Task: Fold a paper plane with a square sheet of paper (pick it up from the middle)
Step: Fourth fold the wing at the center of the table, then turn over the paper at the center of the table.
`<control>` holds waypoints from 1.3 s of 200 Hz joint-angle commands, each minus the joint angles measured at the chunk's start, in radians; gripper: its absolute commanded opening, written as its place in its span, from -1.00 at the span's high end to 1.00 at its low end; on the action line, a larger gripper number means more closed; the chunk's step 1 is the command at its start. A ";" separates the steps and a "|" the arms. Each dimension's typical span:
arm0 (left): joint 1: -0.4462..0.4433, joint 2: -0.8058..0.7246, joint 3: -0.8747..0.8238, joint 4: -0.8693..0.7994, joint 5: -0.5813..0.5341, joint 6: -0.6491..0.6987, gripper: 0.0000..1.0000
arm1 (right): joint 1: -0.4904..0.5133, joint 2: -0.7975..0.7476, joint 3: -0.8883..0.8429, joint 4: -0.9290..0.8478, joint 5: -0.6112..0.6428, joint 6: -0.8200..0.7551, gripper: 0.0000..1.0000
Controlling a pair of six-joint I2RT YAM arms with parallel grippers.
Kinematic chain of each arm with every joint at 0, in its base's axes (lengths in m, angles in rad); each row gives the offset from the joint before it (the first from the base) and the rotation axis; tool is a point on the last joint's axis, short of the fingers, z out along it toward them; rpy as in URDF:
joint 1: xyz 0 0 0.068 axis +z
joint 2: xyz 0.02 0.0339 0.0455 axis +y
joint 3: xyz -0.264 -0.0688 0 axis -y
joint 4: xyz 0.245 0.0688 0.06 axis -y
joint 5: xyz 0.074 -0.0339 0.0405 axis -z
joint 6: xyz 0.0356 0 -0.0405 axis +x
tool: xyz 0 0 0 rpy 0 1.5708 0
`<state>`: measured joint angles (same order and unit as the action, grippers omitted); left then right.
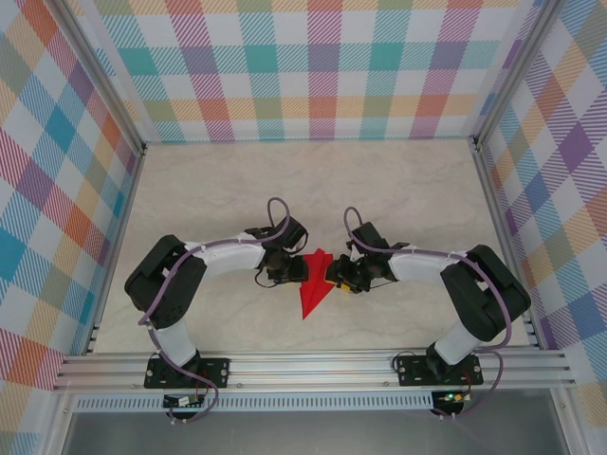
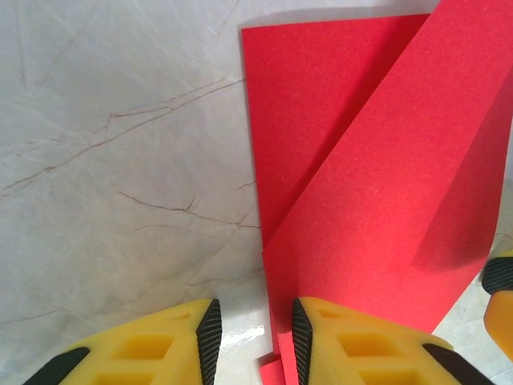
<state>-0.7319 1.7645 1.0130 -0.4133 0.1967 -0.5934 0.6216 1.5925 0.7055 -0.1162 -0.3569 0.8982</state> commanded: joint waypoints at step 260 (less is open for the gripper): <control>-0.044 0.077 0.013 0.000 0.024 0.023 0.40 | 0.027 0.099 0.074 0.003 -0.001 -0.026 0.16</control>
<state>-0.7391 1.7786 1.0370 -0.4446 0.1802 -0.5819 0.6243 1.6485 0.7914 -0.1658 -0.2901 0.8749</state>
